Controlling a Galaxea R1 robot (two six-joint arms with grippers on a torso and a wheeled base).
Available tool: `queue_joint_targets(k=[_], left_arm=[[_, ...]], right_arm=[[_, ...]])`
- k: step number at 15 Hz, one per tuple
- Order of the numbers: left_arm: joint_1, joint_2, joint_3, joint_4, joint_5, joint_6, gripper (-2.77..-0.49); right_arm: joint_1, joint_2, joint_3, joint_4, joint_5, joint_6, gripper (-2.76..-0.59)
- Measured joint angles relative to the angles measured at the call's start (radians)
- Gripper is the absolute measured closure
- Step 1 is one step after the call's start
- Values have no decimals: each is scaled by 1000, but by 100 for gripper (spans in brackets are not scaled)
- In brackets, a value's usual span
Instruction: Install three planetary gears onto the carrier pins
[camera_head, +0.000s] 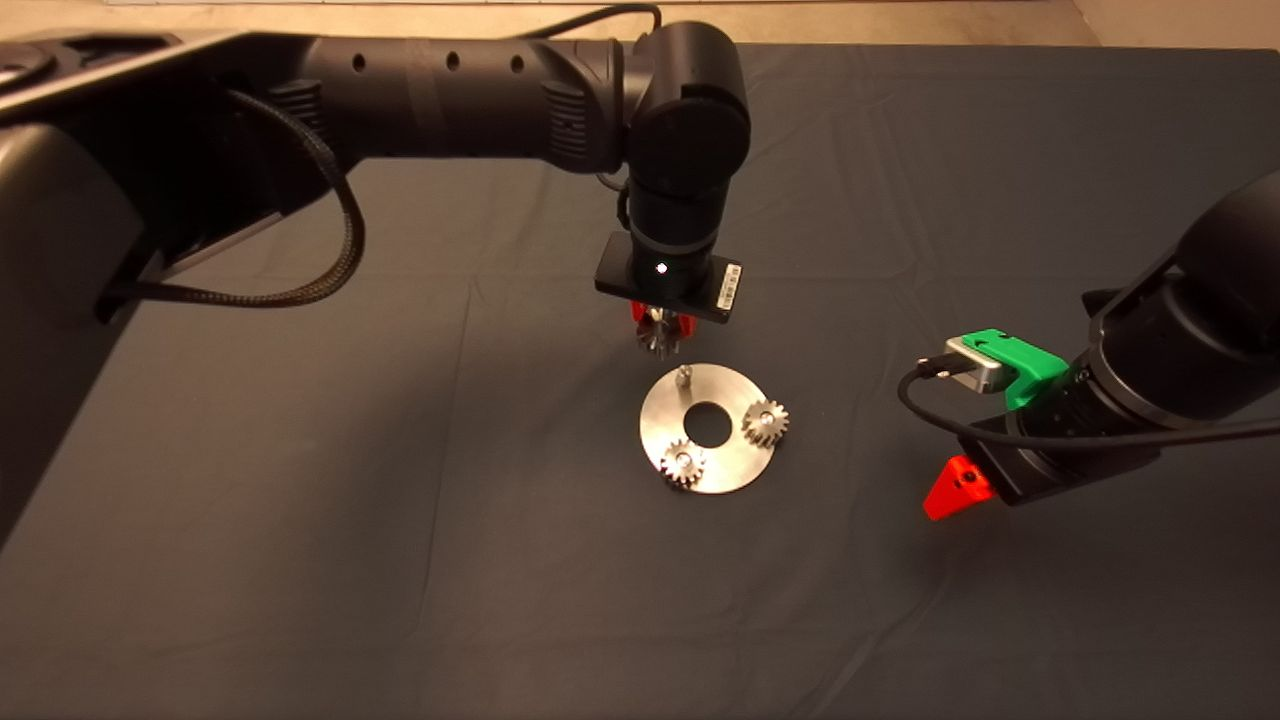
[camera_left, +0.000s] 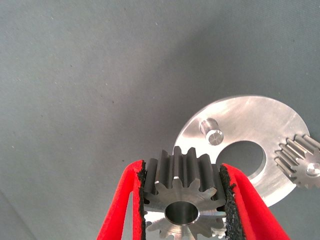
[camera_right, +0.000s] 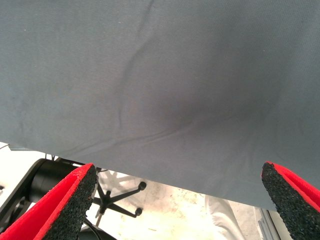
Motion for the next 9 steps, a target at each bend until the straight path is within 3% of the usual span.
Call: queue_joint_targets(k=[3,6,9], left_arm=[[0,0,0,10,0,-14,-73],[3,0,1,54,0,-14,-73],[28,0,3,59,0,-15,-73]], right_arm=[[0,0,0,0,0,0,-246],[0,0,0,0,0,0,-246],[0,0,0,0,0,0,-247]])
